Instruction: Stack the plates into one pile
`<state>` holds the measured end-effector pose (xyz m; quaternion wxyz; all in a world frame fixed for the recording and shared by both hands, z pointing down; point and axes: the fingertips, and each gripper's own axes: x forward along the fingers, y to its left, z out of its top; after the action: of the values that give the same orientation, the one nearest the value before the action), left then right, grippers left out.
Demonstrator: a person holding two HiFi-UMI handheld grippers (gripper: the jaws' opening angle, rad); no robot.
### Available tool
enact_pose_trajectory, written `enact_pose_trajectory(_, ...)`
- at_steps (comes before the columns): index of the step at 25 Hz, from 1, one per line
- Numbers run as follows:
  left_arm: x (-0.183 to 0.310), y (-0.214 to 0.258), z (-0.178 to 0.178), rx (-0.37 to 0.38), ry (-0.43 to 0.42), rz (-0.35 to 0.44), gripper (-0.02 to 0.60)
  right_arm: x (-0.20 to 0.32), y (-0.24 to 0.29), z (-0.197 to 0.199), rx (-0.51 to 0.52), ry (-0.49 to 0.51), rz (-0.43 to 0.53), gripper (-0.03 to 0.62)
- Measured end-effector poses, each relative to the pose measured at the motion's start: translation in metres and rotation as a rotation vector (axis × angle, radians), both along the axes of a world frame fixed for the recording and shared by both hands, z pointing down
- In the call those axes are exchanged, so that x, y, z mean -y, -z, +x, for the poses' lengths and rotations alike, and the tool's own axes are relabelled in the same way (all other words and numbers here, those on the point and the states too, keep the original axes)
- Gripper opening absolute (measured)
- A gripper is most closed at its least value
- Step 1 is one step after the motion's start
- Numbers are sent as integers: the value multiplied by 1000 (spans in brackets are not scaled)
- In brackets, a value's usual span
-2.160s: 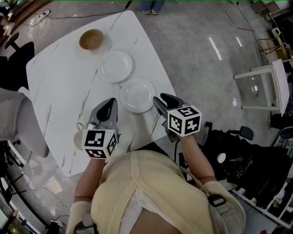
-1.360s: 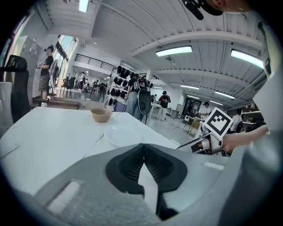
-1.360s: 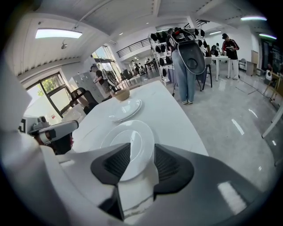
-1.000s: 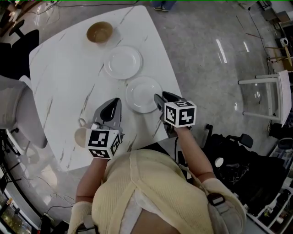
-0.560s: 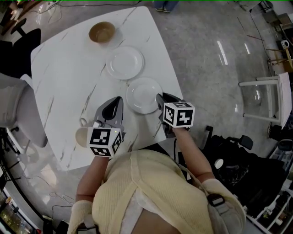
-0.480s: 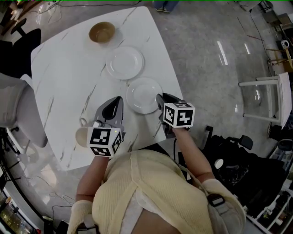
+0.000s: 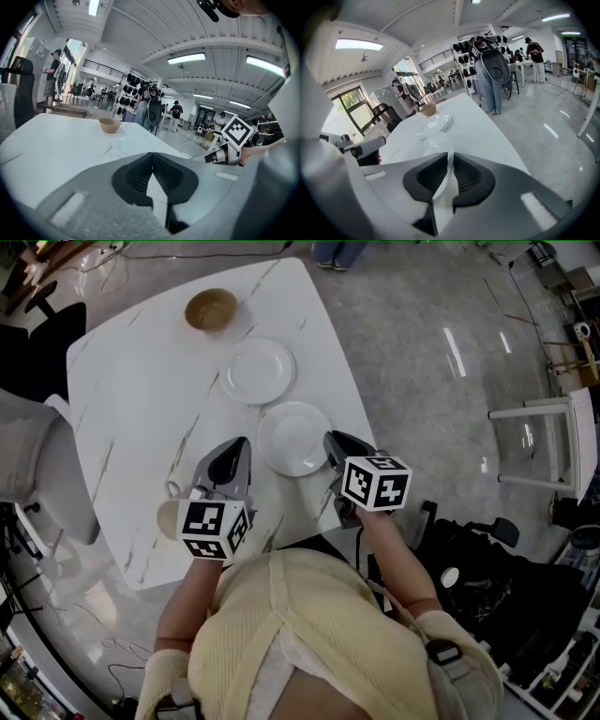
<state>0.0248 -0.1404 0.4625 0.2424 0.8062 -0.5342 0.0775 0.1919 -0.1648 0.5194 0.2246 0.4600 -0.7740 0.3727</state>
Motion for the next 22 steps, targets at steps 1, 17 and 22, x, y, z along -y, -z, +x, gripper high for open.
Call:
enact_pose_trajectory(1, 0, 0, 0, -1, 0, 2, 3, -1, 4, -1, 15, -4, 4, 43)
enact_pose_trajectory(17, -5, 19, -8, -24, 42, 45, 3, -8, 58, -41, 274, 36, 29, 17)
enact_pose_trajectory(22, -4, 28, -12, -29, 55, 65, 3, -7, 69, -53, 301, 76, 43, 15)
